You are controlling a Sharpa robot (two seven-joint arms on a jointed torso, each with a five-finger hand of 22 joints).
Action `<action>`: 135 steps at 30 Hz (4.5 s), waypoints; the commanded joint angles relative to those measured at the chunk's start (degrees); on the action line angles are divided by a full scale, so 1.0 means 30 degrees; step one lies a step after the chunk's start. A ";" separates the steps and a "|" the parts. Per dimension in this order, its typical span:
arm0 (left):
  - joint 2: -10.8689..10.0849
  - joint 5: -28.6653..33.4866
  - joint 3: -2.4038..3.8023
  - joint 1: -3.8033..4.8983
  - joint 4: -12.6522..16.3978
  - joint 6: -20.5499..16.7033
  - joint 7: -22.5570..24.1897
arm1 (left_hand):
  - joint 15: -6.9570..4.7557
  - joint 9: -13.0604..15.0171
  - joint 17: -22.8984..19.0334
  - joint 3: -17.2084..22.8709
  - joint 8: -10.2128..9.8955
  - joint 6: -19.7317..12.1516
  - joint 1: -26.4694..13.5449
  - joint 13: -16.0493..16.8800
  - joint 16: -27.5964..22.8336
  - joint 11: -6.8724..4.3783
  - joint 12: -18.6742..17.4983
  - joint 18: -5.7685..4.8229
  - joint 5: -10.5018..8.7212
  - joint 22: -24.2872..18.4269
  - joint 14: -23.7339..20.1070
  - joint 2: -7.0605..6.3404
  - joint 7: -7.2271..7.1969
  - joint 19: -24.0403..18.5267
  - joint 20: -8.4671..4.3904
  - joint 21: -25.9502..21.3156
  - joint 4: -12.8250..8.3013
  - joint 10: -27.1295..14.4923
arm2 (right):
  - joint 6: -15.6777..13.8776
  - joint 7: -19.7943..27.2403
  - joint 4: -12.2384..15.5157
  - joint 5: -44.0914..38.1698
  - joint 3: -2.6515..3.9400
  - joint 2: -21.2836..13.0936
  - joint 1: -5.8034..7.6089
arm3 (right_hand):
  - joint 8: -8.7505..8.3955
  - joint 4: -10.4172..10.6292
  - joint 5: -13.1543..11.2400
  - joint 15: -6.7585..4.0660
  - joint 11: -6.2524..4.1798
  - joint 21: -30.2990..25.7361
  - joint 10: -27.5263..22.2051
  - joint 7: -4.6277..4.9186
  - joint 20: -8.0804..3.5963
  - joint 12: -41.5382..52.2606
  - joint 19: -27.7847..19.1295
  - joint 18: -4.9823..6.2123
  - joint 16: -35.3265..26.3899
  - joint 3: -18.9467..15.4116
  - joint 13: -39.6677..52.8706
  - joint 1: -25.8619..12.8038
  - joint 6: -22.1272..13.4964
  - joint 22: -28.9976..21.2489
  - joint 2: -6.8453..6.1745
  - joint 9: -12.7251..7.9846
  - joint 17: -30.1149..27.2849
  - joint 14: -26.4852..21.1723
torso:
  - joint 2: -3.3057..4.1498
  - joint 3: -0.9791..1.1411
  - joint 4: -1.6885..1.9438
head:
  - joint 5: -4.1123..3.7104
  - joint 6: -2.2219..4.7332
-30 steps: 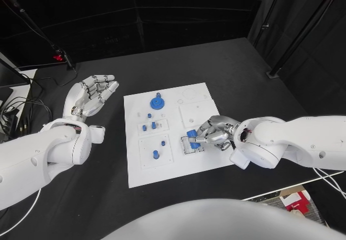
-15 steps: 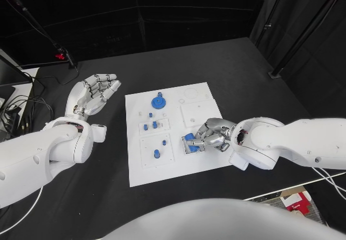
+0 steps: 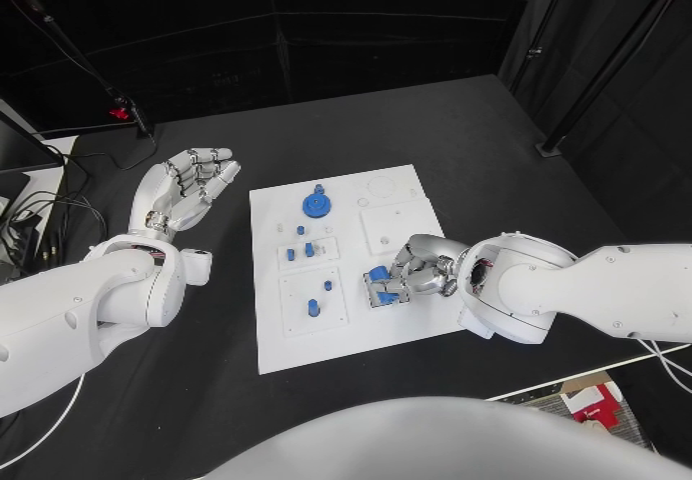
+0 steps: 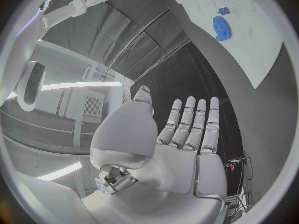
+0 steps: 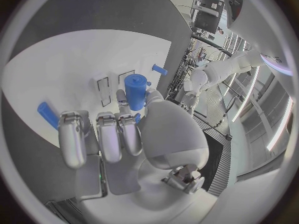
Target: Assemble the parts on the task board
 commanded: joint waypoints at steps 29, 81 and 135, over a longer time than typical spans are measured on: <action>0.0001 0.0021 0.0018 0.0025 0.0018 0.0214 0.0387 | -0.0034 -0.0028 -0.0040 -0.0141 0.0112 -0.0141 0.0045 -0.0027 0.0148 0.0021 0.0086 -0.0099 0.0065 -0.0044 -0.0110 0.0152 0.2257 0.0126 0.0030 0.0096 -0.0042 -0.0082 | 0.2387 -0.2131 -0.0108 -0.3742 -0.0007 0.0798 -0.0001 | -0.0628 -0.0011 -0.1099 -0.0313 -0.0187 0.0064 0.1968 -0.0706 -0.0313 0.0048 0.2017 -0.0141 0.0047 -0.0982 0.5026 -0.0857 0.1050 0.5032 0.0214 0.0135 0.5029 0.1996 | -0.0008 0.0001 0.0006 | -0.0082 -0.0002; -0.0015 0.0021 0.0018 -0.0069 0.0000 0.0400 0.0284 | -0.0034 -0.0034 -0.0124 -0.0190 0.0177 -0.0192 0.0133 -0.0029 0.0238 0.0019 0.0167 -0.0108 0.0211 -0.0093 -0.0108 0.0275 0.2259 0.0100 0.0030 0.0088 -0.0045 -0.0098 | -0.0571 0.0104 -0.0191 -0.3972 -0.0006 0.0306 -0.0001 | 0.0262 -0.0175 -0.6529 -0.0561 -0.0381 0.0064 0.1968 -0.0930 -0.0536 0.0048 0.2017 -0.0141 0.0047 -0.4520 0.5026 -0.3500 0.1345 0.5032 -0.0153 0.1267 0.5029 0.1996 | -0.0005 0.0010 0.0008 | -0.0093 -0.0002; 0.0021 0.0021 0.0018 -0.0099 -0.0026 0.0473 0.0236 | -0.0033 -0.0037 -0.0194 -0.0246 0.0232 -0.0222 0.0210 -0.0033 0.0301 0.0020 0.0225 -0.0110 0.0389 -0.0129 -0.0121 0.0334 0.2261 0.0092 0.0029 0.0090 -0.0045 -0.0121 | 0.2965 -0.0774 -0.1118 -0.4843 -0.0010 0.1168 -0.0014 | 0.4738 -0.0350 -0.6508 -0.1477 -0.1388 0.0064 0.1968 -0.2010 -0.1453 0.0048 0.2017 -0.0141 0.0047 0.0093 0.5026 0.3042 0.0972 0.5032 -0.3240 0.4990 0.5029 0.1996 | -0.0018 0.0006 -0.0010 | -0.0159 -0.0002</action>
